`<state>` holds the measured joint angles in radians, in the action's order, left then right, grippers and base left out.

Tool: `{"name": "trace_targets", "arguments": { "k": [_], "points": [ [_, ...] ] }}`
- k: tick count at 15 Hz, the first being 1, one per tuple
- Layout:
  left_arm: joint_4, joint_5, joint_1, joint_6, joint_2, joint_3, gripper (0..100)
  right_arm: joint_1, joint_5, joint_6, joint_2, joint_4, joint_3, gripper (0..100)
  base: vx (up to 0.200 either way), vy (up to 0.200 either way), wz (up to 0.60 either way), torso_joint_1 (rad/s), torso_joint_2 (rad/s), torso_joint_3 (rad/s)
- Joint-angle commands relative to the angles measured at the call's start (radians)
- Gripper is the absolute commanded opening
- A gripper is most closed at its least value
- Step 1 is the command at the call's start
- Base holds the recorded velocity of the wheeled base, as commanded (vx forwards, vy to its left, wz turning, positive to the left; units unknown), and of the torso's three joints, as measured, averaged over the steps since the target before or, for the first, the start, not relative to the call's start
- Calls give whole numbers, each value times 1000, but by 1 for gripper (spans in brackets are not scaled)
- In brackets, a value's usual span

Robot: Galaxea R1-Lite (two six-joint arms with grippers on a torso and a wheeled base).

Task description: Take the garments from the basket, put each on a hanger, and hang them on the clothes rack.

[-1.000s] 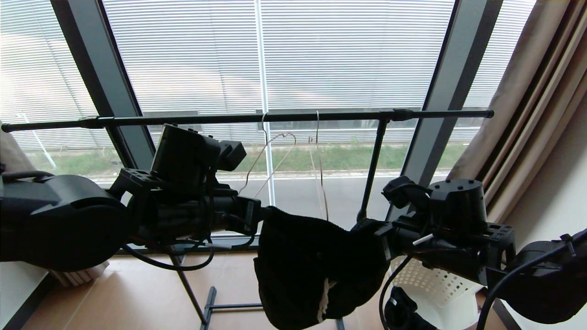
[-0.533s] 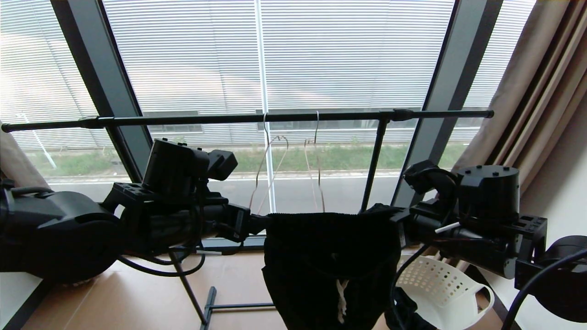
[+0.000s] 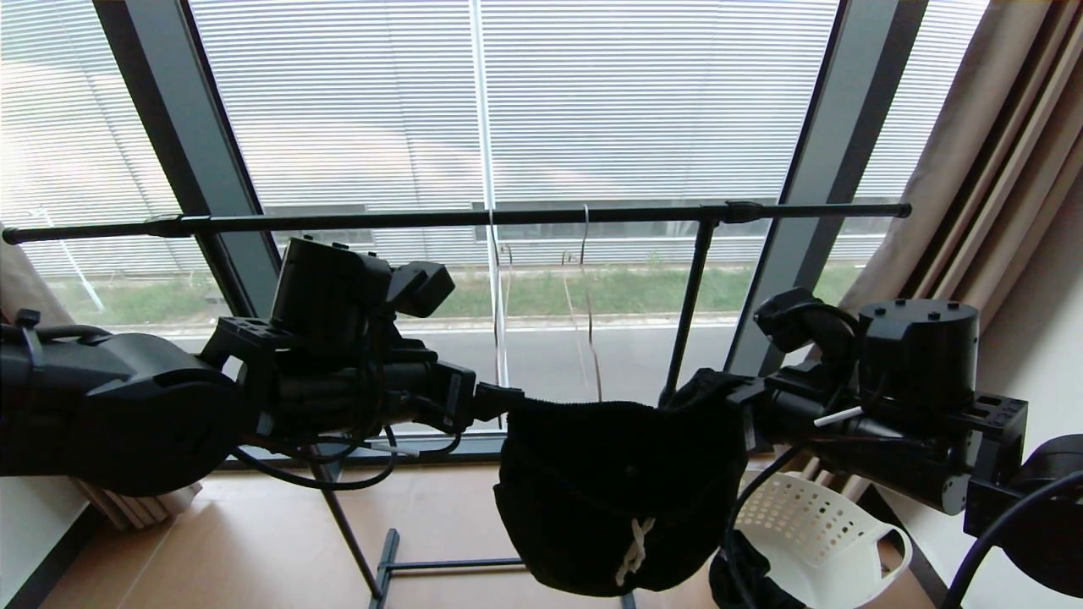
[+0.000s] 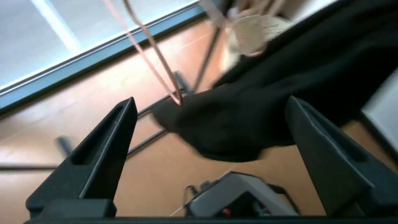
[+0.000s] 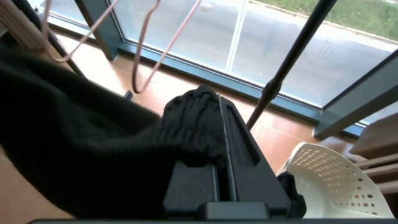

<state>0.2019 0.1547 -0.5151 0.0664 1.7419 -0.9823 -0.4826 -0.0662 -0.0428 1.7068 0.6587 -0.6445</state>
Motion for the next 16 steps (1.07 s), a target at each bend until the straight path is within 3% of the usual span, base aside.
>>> {"name": "trace_targets", "arguments": {
  "k": [1, 5, 6, 9, 16],
  "points": [
    [-2, 66, 3, 26, -18, -12, 100, -18, -1, -2, 19, 1, 0, 0, 0, 0, 0, 0, 0, 0],
    [-4, 48, 7, 32, 34, -58, 100, -45, -52, -5, 56, 12, -1, 0, 0, 0, 0, 0, 0, 0],
    [-4, -60, 13, 30, 91, -111, 100, -45, -53, -3, 45, 12, -1, 0, 0, 0, 0, 0, 0, 0],
    [-4, -198, 7, 41, 226, -248, 100, -41, -53, -3, 34, 12, 0, 0, 0, 0, 0, 0, 0, 0],
    [-4, -233, -2, 93, 416, -473, 100, -41, -55, -3, 51, 12, 0, 0, 0, 0, 0, 0, 0, 0]
  ]
}}
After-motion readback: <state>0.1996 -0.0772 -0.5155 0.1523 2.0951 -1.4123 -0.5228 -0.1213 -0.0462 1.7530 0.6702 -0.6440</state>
